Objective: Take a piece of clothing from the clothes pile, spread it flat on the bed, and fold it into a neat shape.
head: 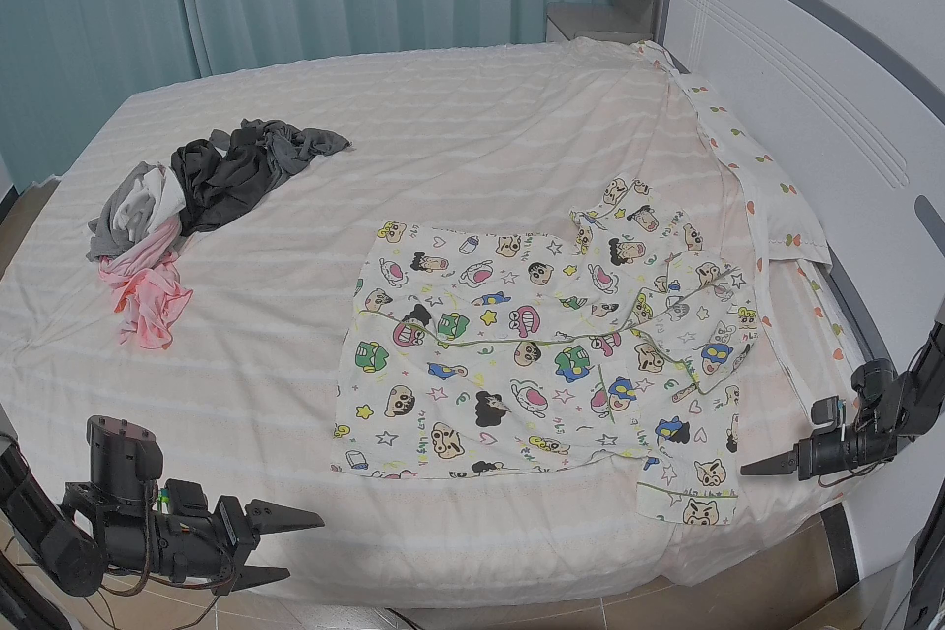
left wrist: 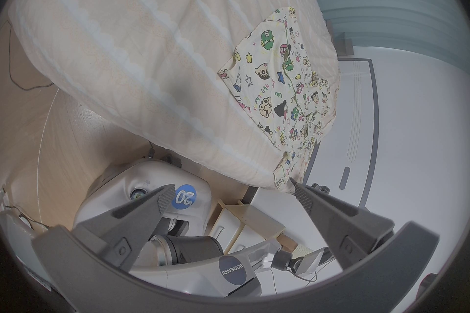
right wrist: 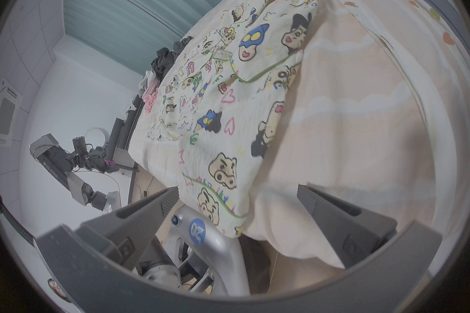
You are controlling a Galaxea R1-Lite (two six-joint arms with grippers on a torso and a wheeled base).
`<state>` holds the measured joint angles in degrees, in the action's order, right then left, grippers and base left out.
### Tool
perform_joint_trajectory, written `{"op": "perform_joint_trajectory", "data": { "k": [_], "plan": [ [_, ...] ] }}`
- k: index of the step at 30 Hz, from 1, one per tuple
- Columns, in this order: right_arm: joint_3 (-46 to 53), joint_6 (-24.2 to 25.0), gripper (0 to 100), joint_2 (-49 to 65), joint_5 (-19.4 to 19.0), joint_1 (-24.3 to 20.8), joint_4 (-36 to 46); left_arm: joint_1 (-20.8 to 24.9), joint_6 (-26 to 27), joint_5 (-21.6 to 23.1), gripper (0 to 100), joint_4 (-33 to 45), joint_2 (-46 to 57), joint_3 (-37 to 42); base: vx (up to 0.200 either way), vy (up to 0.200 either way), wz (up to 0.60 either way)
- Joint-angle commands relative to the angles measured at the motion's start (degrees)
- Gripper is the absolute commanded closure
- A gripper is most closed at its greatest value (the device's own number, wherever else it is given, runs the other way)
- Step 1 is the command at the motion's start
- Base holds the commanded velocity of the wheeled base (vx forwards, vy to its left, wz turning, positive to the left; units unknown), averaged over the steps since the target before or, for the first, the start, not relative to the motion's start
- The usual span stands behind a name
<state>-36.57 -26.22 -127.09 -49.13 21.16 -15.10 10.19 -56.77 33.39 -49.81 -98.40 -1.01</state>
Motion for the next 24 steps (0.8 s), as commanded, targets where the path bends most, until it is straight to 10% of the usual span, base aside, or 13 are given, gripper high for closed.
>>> {"op": "perform_joint_trajectory", "data": {
  "k": [1, 13, 17, 24],
  "plan": [
    [-4.6, -11.0, 0, -2.2, 0.0, 2.7, 8.7, 0.1, 0.0, 0.0, 0, 0.1, 0.0, 0.8, 0.000, 0.000, 0.00],
    [-5.4, -21.2, 0, -1.9, -1.3, 5.6, 18.1, 0.1, 0.0, -0.1, 0, 0.0, -0.1, 0.8, 0.000, 0.000, 0.00],
    [-9.6, -19.0, 0, 4.5, -9.7, 5.6, 21.0, 0.1, 0.0, -0.1, 0, 0.0, -0.1, 0.8, 0.000, 0.000, 0.00],
    [-8.8, -18.8, 0, 14.7, -19.6, 0.6, 49.4, 0.1, 0.0, -0.1, 0, 0.0, 0.0, 0.8, 0.000, 0.000, 0.00]
  ]
}}
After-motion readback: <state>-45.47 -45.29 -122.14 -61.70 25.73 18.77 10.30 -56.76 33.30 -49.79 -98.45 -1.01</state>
